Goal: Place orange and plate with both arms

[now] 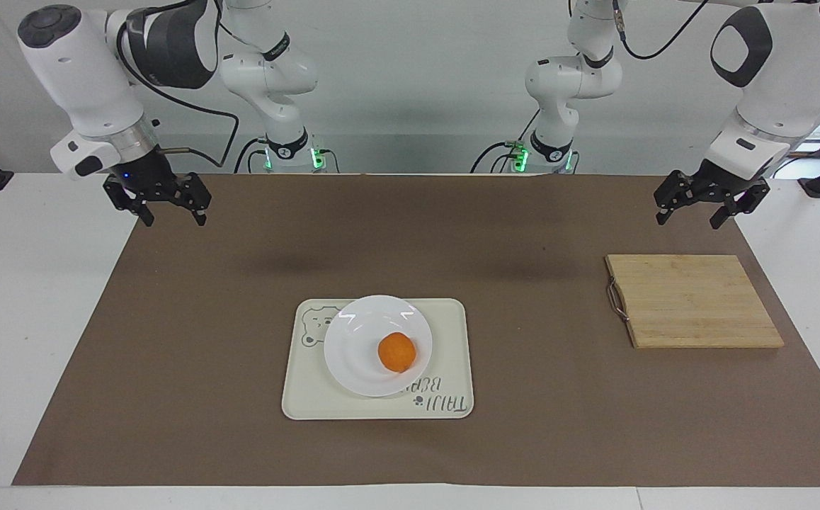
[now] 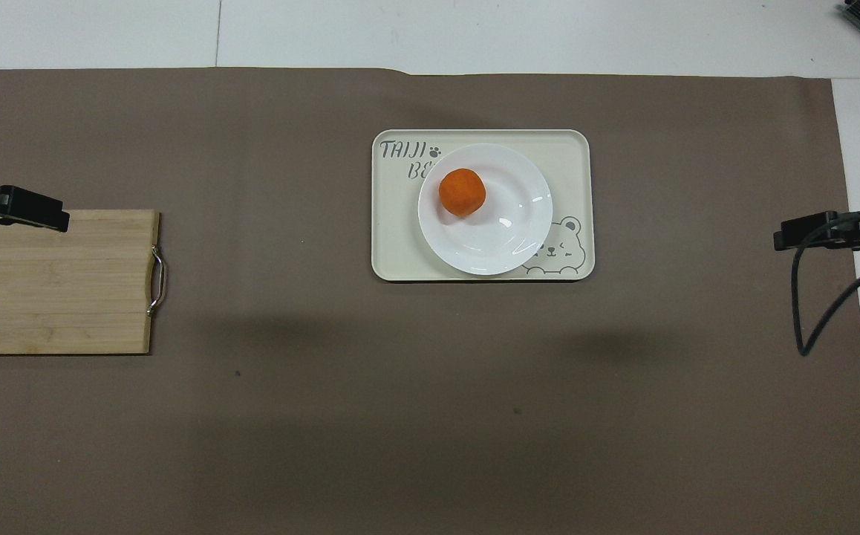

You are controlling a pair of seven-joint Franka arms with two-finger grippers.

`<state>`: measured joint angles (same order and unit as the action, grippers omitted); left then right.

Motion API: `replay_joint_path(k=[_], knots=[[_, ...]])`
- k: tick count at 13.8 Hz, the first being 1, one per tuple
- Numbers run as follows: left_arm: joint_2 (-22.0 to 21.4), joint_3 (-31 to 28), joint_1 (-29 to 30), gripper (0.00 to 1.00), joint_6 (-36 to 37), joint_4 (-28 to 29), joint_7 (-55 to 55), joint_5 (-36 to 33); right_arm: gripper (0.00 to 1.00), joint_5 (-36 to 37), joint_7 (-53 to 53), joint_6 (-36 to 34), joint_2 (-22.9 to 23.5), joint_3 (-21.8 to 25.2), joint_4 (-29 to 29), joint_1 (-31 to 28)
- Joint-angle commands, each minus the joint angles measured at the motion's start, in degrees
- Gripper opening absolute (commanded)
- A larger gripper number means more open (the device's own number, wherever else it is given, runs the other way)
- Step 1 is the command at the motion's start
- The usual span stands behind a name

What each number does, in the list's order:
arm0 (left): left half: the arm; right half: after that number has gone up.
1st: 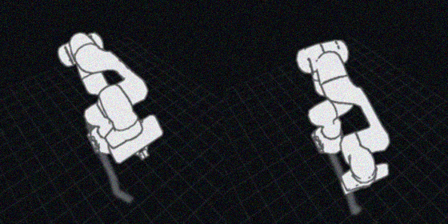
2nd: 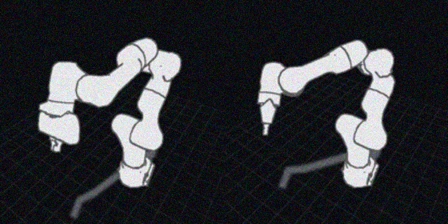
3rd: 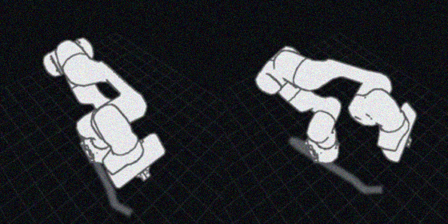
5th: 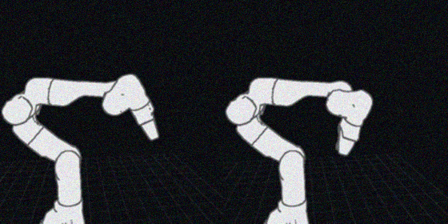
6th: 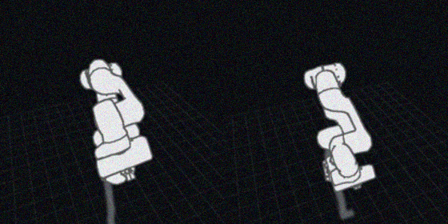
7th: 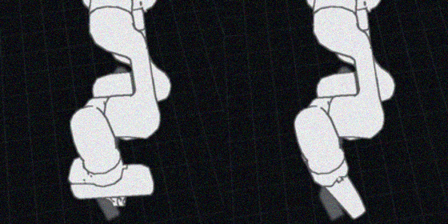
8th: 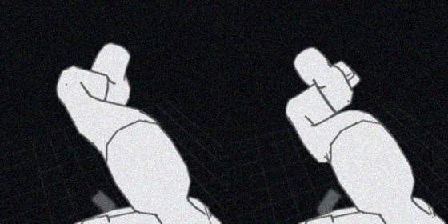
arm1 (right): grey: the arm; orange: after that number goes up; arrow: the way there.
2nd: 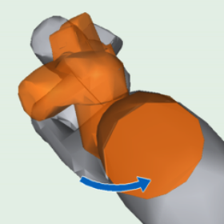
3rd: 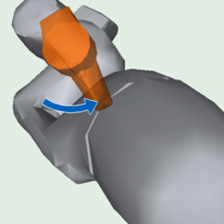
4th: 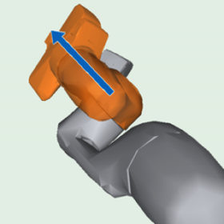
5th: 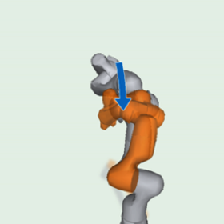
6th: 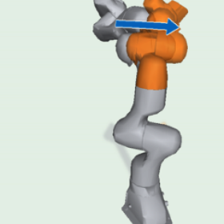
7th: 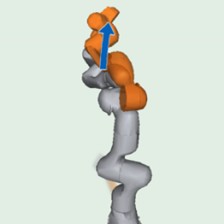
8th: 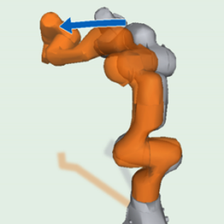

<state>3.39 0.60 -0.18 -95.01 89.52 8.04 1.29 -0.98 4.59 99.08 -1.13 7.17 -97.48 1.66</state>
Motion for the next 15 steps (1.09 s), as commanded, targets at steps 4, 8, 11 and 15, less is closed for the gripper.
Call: replay_joint_path(k=[4,8,11,15], knots=[[0.6,0.2,0.3,1.00,1.2,-1.4,-0.5,-0.2,1.00,1.2,-1.6,-6.5,-5.5,-0.7,0.5,-2.5],[0.6,0.2,0.3,1.00,1.2,-1.4,-0.5,-0.2,1.00,1.2,-1.0,-7.1,-5.6,-1.0,0.4,-3.5],[0.6,0.2,0.3,1.00,1.2,-1.4,-0.5,-0.2,1.00,1.3,-1.1,-9.3,-5.1,-1.9,3.9,-3.8],[0.6,0.2,0.3,1.00,1.2,-1.4,-0.5,-0.2,1.00,1.7,-1.3,-11.3,-5.4,-2.6,4.4,-3.0]])
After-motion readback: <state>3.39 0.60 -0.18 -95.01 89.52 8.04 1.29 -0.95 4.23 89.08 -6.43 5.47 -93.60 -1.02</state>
